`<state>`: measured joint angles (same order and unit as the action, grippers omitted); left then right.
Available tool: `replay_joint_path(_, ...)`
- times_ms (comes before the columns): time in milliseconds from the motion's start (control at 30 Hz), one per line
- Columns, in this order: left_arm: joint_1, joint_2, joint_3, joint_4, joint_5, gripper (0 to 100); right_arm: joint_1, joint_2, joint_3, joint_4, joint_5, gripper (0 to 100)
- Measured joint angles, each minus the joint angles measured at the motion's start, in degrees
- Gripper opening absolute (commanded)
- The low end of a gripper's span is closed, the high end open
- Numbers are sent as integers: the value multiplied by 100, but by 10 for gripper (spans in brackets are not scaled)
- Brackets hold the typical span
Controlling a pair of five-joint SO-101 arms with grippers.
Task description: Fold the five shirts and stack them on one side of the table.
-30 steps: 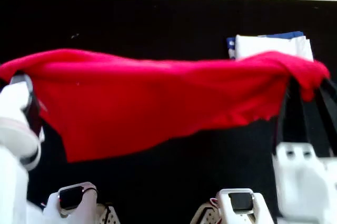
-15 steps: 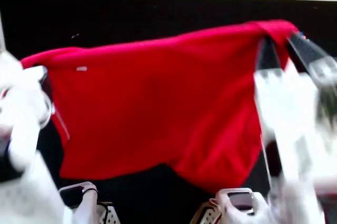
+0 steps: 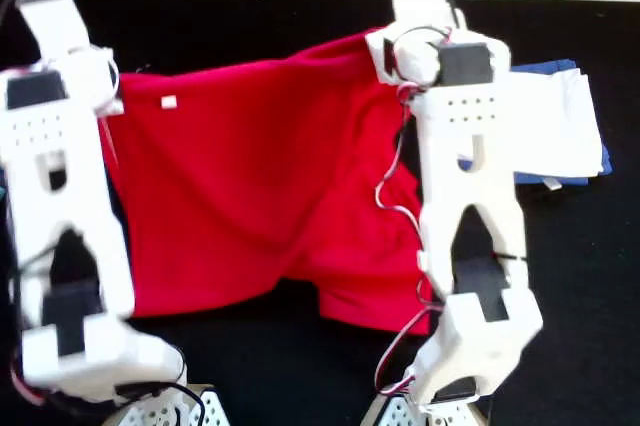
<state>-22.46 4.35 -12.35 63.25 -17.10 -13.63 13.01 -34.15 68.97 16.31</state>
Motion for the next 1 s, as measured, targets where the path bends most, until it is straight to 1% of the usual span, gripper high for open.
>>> replay_joint_path(233, -35, 2286, -3692, 1327, 0, 8, -18, 396, -932, -44, 0, 5)
replay_joint_path(333, -105, 3095, -4949, 1574, 0, 8, -26, 527, -993, -70, 0, 5)
replay_joint_path(400, -132, 3613, -5468, 1679, 0, 8, -35, 826, -993, -79, 0, 5)
replay_joint_path(533, -141, 4519, -6057, 1952, 0, 8, -35, 1407, -870, -79, 0, 5)
replay_joint_path(667, -141, 5081, -6453, 2207, 0, 8, -44, 1749, -862, -79, 0, 5)
replay_joint_path(800, -141, 5354, -6716, 2400, 0, 8, -97, 1846, -862, -44, 0, 5)
replay_joint_path(1000, -141, 5530, -6787, 2743, 0, 8, -141, 2031, -774, 369, 0, 5)
